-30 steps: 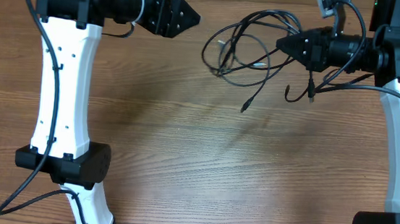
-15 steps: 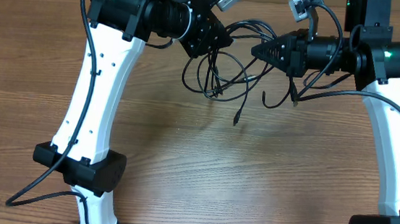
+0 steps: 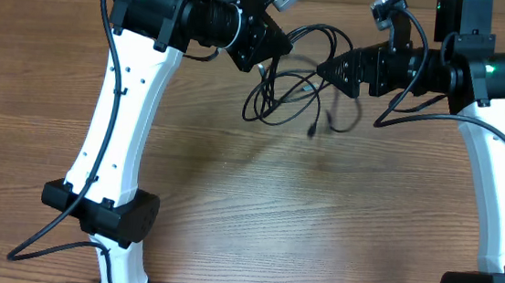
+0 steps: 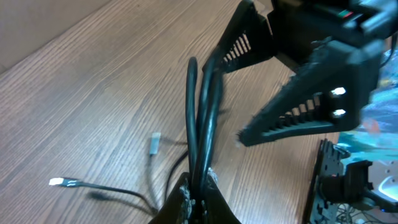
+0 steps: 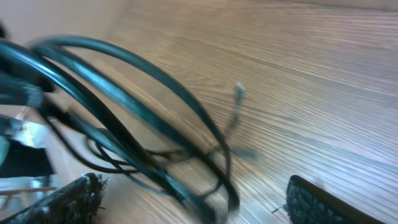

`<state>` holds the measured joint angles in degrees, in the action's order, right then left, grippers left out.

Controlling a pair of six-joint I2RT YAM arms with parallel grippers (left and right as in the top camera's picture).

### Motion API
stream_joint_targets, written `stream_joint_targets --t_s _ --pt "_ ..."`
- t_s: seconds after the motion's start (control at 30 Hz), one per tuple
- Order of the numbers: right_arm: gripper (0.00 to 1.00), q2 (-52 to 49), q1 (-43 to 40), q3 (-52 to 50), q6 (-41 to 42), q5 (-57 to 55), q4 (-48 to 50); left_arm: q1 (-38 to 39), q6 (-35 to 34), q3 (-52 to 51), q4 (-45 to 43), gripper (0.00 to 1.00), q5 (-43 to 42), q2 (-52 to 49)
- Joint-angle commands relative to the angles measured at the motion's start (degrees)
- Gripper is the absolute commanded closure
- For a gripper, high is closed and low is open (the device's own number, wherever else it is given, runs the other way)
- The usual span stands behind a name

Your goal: Untangle cables

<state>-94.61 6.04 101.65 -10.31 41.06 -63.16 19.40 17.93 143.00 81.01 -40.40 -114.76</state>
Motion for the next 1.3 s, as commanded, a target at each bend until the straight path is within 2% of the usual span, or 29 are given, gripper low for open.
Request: stream_joint_targets --t_s 0.0,0.03,0.07,0.1,0.13,0.17,0.23,0.27,0.3,0.43,0.57,0.67,0.73,0.8,0.87,0.9,0.93,1.03,1.1,1.13,1.17,1.2,1.27 --pt "0.11 0.02 -0.09 0.74 0.2 -3.72 0.02 -0.22 -3.17 4.28 -0.24 0.96 -3.1 2.08" --pt "0.11 -0.04 -0.09 0.74 0.2 -3.76 0.28 -0.22 -3.76 4.96 -0.24 0.96 -3.1 2.1" --pt "0.0 -0.04 -0.09 0.74 0.2 -3.74 0.52 -0.22 -5.11 5.84 -0.22 0.96 -3.21 2.14" --pt "0.0 -0.04 -0.09 0.74 0.22 -3.72 0.55 -0.22 -7.87 7.08 0.46 0.96 -5.27 2.23" --pt "0.0 -0.04 -0.09 0.74 0.24 -3.72 0.48 -0.17 -6.54 8.13 1.95 0.96 -7.98 2.4" --pt "0.0 -0.04 -0.09 0.74 0.46 -3.74 0.46 0.17 -2.32 9.09 2.99 0.96 -3.65 2.45" --pt "0.0 -0.04 -0.11 0.74 1.31 -3.74 0.35 0.48 -7.15 8.76 0.13 0.96 12.44 1.84" --pt "0.0 -0.04 -0.09 0.74 1.27 -3.74 0.0 0.33 -9.6 8.76 -0.66 0.96 18.67 1.36" --pt "0.0 -0.04 -0.09 0.74 1.29 -3.74 -0.15 -0.2 -10.6 8.76 -0.94 0.96 21.49 0.83" --pt "0.0 -0.04 0.24 0.74 1.53 -0.94 -0.2 -2.82 -19.78 8.76 -2.25 0.96 21.49 -1.75" --pt "0.0 -0.04 1.25 0.74 3.17 2.95 1.62 -3.23 -24.17 8.79 -3.82 0.96 21.11 -1.88" --pt "0.0 -0.04 2.75 0.72 6.1 3.63 5.11 -3.19 -33.97 8.79 -5.07 0.96 21.11 -1.79" --pt "0.0 -0.11 5.2 0.68 6.03 3.48 8.48 -3.19 -43.71 8.79 -4.94 0.96 19.74 -1.79" --pt "0.0 -0.63 7.34 0.68 6.03 2.38 10.69 -3.13 -48.19 8.81 -5.03 0.96 17.77 -1.75" --pt "0.14 -1.81 9.11 0.7 6.38 2.1 11.96 -3.08 -53.2 9.46 -4.57 0.96 17.35 -1.68" --pt "0.31 -2.93 9.84 0.7 7.19 2.03 12.0 -3.08 -55.06 9.9 -4.52 0.96 17.07 -1.68" --pt "0.44 -3.96 10.14 0.7 7.34 2.08 11.8 -3.08 -56.98 10.27 -4.59 0.96 16.33 -1.68" --pt "0.49 -7.02 10.51 0.68 7.32 2.67 10.67 -3.08 -58.29 11.69 -4.81 0.96 15.54 -1.68" --pt "0.62 -8.81 10.51 0.68 7.32 4.48 10.38 -3.1 -58.36 12.41 -4.81 0.96 15.74 -1.68" --pt "0.64 -9.2 10.51 0.7 7.3 5.14 10.47 -3.08 -59.01 12.72 -4.81 0.96 15.69 -1.68" --pt "0.6 -9.51 10.51 0.7 7.3 5.86 10.67 -3.08 -59.36 13.03 -4.83 0.96 15.67 -1.68" --pt "0.46 -9.73 10.62 0.7 7.3 6.82 11.15 -3.08 -59.8 13.49 -5.01 0.96 15.28 -1.68" --pt "0.4 -9.77 11.06 0.7 7.3 7.08 11.8 -3.08 -59.98 14.25 -5.25 0.96 15.32 -1.68"
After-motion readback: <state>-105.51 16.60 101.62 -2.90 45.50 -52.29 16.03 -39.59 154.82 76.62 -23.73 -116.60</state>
